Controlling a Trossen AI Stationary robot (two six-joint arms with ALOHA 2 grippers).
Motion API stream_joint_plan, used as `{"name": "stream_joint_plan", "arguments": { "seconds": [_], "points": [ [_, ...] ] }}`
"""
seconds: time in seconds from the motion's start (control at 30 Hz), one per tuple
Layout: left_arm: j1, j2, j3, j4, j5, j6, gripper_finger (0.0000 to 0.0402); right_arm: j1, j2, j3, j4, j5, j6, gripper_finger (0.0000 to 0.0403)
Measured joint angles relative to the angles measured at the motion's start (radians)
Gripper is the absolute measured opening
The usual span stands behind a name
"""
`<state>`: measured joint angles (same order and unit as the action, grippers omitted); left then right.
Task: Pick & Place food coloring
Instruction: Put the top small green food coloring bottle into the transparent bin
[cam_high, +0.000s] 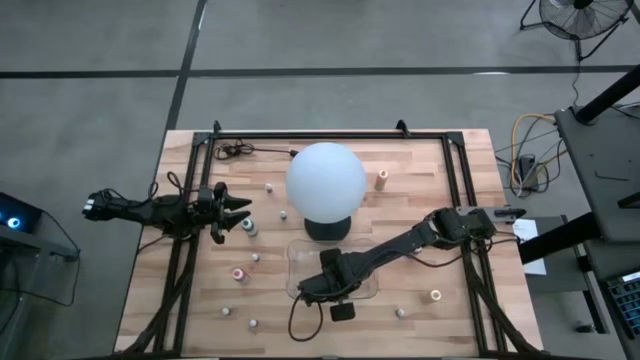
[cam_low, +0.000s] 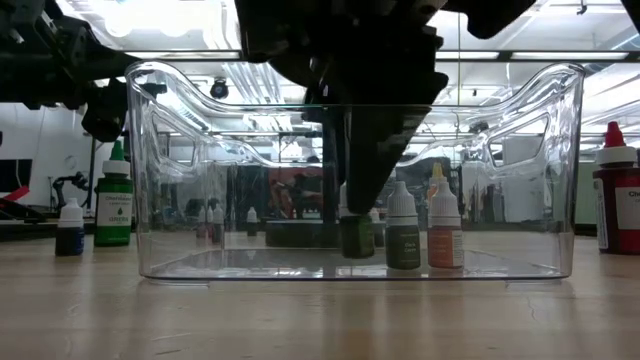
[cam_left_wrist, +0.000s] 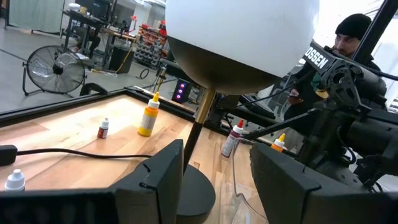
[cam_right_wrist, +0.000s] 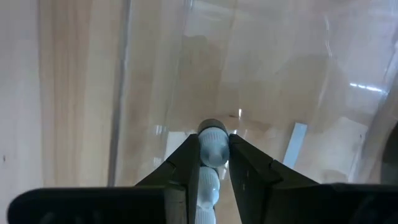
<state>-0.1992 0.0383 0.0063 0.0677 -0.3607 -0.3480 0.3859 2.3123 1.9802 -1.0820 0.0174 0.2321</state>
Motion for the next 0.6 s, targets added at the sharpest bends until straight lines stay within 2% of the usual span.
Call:
{"name": "stream_joint_plan", "arguments": {
  "seconds": [0.27, 0.43, 0.6],
  "points": [
    [0.000, 0.000, 0.000, 0.000, 0.000, 0.000, 0.0161, 0.000, 0.000, -0.007, 0.000, -0.003, 0.001, 0.0076],
    [0.000, 0.000, 0.000, 0.000, 0.000, 0.000, 0.0161, 0.000, 0.000, -0.007, 0.000, -0.071, -0.004, 0.0094],
    [0.000, 0.000, 0.000, 0.000, 0.000, 0.000, 0.0161, 0.000, -0.001, -0.007, -0.003, -0.078, -0.004, 0.0111]
  ]
}}
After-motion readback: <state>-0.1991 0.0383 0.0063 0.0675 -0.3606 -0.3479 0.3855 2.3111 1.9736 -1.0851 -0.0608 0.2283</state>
